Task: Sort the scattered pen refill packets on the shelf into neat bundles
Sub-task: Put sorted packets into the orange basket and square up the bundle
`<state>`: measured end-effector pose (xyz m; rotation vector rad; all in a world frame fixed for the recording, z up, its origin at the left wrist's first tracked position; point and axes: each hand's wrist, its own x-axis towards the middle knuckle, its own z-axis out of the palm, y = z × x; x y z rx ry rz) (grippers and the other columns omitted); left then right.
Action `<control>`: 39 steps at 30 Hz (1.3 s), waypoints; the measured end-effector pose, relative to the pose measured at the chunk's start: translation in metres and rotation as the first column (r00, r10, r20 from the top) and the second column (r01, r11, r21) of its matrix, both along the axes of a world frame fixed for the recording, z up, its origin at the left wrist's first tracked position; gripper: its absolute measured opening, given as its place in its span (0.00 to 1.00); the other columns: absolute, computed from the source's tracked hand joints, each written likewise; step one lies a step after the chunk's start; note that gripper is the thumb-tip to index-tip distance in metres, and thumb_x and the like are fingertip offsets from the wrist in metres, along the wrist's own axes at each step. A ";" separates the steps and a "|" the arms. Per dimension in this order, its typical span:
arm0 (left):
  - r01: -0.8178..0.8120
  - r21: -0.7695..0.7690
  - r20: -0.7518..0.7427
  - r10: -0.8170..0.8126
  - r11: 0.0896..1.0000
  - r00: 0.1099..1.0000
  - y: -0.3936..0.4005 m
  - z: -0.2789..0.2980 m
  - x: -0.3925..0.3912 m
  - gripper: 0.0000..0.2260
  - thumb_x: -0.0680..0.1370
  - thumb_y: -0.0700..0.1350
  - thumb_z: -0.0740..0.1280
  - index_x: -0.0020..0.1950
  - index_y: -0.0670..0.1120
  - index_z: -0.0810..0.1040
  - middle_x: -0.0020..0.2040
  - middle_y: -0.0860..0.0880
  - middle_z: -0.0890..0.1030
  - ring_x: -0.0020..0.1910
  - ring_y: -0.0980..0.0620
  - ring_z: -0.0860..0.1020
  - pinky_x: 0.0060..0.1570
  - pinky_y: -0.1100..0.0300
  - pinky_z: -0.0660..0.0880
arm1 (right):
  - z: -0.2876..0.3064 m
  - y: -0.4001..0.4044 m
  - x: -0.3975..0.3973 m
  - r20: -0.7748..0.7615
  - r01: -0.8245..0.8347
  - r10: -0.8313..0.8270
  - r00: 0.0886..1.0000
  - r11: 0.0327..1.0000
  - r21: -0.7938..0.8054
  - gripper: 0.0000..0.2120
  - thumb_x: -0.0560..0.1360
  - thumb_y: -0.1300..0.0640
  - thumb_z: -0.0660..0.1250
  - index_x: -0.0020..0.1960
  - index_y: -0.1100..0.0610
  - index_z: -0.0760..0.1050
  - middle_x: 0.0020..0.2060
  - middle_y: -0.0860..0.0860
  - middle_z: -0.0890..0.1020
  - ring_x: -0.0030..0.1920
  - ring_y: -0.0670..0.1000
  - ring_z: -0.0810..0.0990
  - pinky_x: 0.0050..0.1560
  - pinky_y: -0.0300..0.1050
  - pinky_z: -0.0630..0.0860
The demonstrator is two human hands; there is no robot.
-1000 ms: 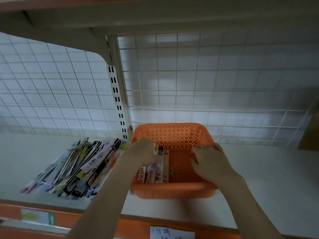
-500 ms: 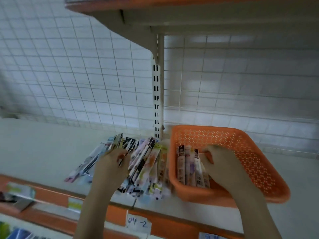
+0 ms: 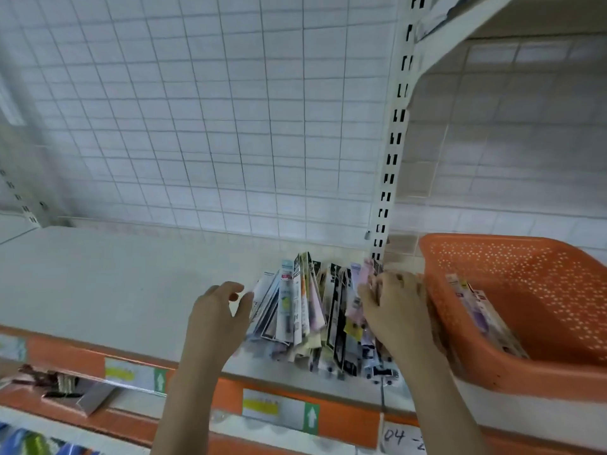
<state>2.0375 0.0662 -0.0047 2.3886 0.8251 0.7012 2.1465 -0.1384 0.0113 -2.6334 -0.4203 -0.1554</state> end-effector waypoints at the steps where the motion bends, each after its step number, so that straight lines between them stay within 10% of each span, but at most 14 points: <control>1: 0.013 -0.011 -0.026 -0.013 1.000 1.000 0.004 0.001 0.002 0.16 0.77 0.52 0.63 0.61 0.44 0.77 0.54 0.45 0.80 0.52 0.46 0.77 0.49 0.59 0.70 | 0.000 0.000 -0.002 -0.065 0.044 -0.042 0.997 0.998 0.040 0.26 0.77 0.40 0.54 0.67 0.56 0.66 0.67 0.57 0.65 0.64 0.57 0.70 0.66 0.54 0.70; 7: 0.133 -0.140 -0.372 -0.177 0.981 0.911 -0.010 0.015 0.040 0.41 0.70 0.73 0.51 0.75 0.47 0.56 0.71 0.42 0.66 0.69 0.41 0.66 0.66 0.47 0.64 | 0.006 0.007 -0.005 -0.386 0.111 -0.053 0.921 0.986 0.128 0.42 0.70 0.26 0.47 0.77 0.49 0.47 0.75 0.55 0.59 0.71 0.58 0.66 0.68 0.58 0.65; 11: 0.267 -0.148 -0.522 -0.304 0.952 0.797 -0.030 0.015 0.059 0.48 0.66 0.74 0.60 0.77 0.49 0.48 0.74 0.43 0.62 0.72 0.41 0.62 0.69 0.46 0.62 | 0.011 0.011 -0.008 -0.439 0.083 -0.033 0.898 0.992 0.096 0.46 0.69 0.29 0.59 0.77 0.51 0.46 0.72 0.55 0.67 0.69 0.57 0.69 0.69 0.56 0.66; 19: 0.219 -0.331 -0.370 -0.340 0.918 0.864 -0.011 0.010 0.058 0.48 0.61 0.64 0.74 0.69 0.40 0.59 0.59 0.43 0.74 0.54 0.43 0.78 0.48 0.55 0.77 | 0.027 0.012 -0.009 -0.382 0.070 -0.017 0.924 0.990 0.126 0.43 0.73 0.45 0.68 0.76 0.56 0.46 0.68 0.56 0.70 0.63 0.55 0.74 0.57 0.45 0.71; 28: 0.221 -0.377 -0.239 -0.325 0.899 0.915 -0.018 0.011 0.058 0.24 0.70 0.49 0.73 0.57 0.42 0.66 0.38 0.52 0.69 0.33 0.57 0.68 0.29 0.65 0.64 | 0.013 0.014 0.002 -0.320 0.069 -0.040 0.947 0.995 0.078 0.39 0.71 0.48 0.71 0.74 0.55 0.55 0.65 0.56 0.70 0.63 0.56 0.72 0.59 0.47 0.71; 34: 0.239 -0.200 -0.415 -0.303 0.950 0.858 -0.031 0.010 0.060 0.28 0.72 0.52 0.68 0.65 0.42 0.63 0.60 0.42 0.72 0.60 0.42 0.71 0.55 0.53 0.71 | 0.008 0.016 0.003 -0.292 0.099 -0.062 0.955 0.988 0.116 0.32 0.68 0.54 0.73 0.65 0.54 0.60 0.53 0.53 0.76 0.51 0.55 0.79 0.49 0.50 0.78; 39: 0.241 -0.295 -0.316 -0.332 0.925 0.889 -0.032 0.007 0.064 0.24 0.71 0.47 0.70 0.61 0.41 0.62 0.47 0.45 0.75 0.46 0.45 0.76 0.41 0.57 0.73 | 0.009 0.011 0.004 -0.261 0.144 -0.099 0.960 0.977 0.158 0.35 0.70 0.55 0.70 0.71 0.55 0.57 0.48 0.53 0.78 0.43 0.53 0.79 0.46 0.50 0.79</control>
